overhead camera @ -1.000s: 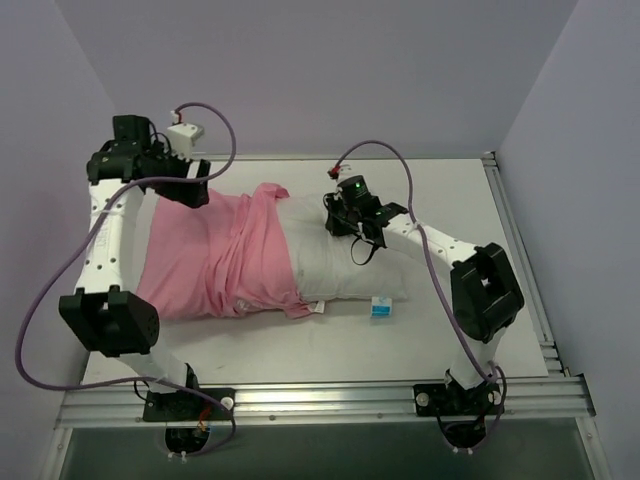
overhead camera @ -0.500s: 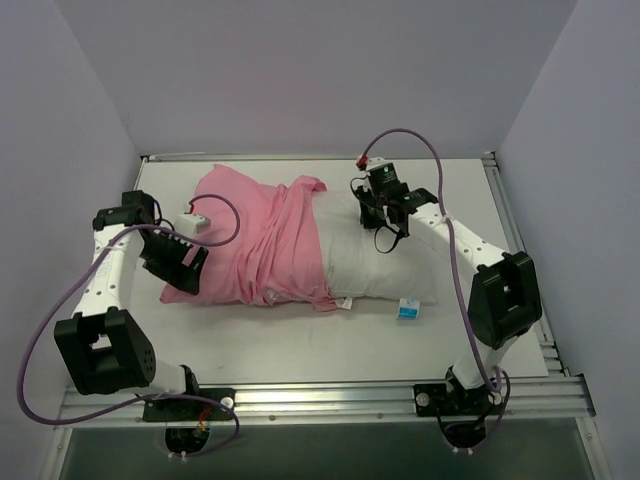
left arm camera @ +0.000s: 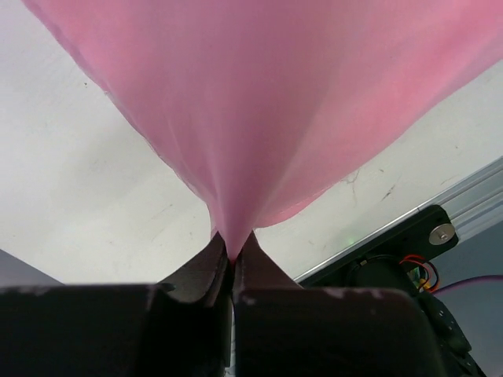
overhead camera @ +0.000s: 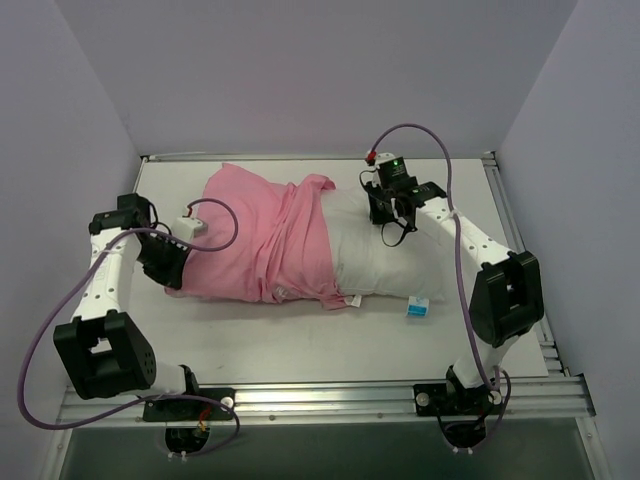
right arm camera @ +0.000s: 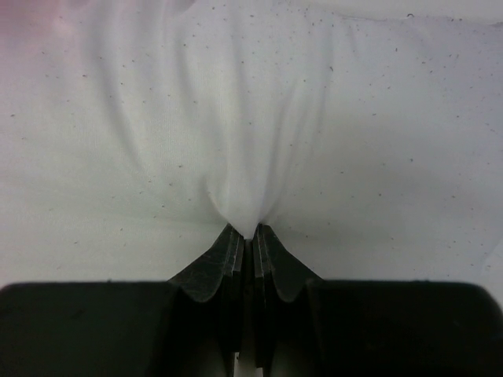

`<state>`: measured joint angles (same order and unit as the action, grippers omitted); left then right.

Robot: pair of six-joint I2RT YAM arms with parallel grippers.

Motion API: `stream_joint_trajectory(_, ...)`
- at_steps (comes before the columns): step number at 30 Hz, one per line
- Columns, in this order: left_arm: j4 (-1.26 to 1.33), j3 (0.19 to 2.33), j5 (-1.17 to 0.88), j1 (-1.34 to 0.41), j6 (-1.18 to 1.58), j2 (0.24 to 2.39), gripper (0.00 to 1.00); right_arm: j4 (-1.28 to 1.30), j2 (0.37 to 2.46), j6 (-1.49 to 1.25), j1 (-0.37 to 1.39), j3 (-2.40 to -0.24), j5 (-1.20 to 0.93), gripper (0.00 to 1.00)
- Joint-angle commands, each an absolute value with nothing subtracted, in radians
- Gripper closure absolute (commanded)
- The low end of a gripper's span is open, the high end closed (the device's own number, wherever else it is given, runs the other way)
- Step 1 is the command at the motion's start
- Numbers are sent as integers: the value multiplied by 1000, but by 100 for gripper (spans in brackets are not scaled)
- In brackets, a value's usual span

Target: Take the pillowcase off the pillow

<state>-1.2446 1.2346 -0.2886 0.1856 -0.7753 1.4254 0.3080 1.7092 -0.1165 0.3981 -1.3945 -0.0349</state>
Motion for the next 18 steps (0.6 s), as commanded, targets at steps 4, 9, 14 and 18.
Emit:
stream_joint_trajectory(4, -1146, 1255, -295, 201, -694, 1346, 98, 409, 1729, -84, 383, -1445, 12, 100)
stream_joint_trajectory(9, -1111, 1311, -359, 204, -632, 1241, 98, 552, 1720, -69, 402, -1665, 205, 39)
stream_joint_trajectory(14, -1080, 1356, -472, 196, -552, 1158, 98, 626, 1709, -74, 562, -1798, 385, 33)
stream_joint_trajectory(18, -1029, 1435, -502, 189, -450, 1134, 98, 583, 1706, -135, 618, -1725, 329, 83)
